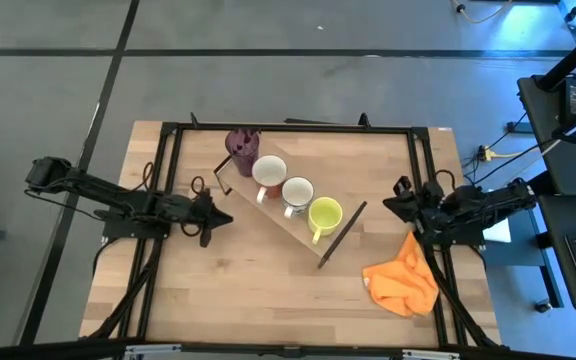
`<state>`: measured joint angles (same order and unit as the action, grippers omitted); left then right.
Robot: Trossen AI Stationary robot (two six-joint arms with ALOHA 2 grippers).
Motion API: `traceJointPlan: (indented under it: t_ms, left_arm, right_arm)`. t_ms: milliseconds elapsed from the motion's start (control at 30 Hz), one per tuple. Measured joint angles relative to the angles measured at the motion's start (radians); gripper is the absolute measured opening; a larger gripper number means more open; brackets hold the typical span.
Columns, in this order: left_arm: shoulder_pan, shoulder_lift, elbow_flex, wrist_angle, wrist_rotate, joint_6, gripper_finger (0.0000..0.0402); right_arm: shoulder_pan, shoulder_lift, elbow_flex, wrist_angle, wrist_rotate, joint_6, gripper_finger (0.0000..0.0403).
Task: Stack small to large cups/mugs on shelf
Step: Return to Home Position
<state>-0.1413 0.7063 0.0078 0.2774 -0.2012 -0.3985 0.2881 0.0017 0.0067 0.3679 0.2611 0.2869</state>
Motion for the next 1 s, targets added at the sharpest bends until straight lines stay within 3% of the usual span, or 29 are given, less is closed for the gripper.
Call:
traceJointPlan:
  t_ms: [233, 400, 1000]
  left_arm:
    - [0.000, 0.000, 0.000, -0.117, 0.001, 0.073, 0.0023]
    - [0.000, 0.000, 0.000, -0.110, 0.002, 0.068, 0.0023]
    - [0.000, 0.000, 0.000, -0.109, 0.004, 0.068, 0.0023]
  right_arm:
    - [0.000, 0.003, 0.001, -0.178, 0.002, -0.158, 0.0032]
    - [0.000, 0.004, 0.001, -0.261, 0.002, -0.161, 0.0032]
    - [0.000, 0.004, 0.001, -0.277, 0.001, -0.161, 0.0032]
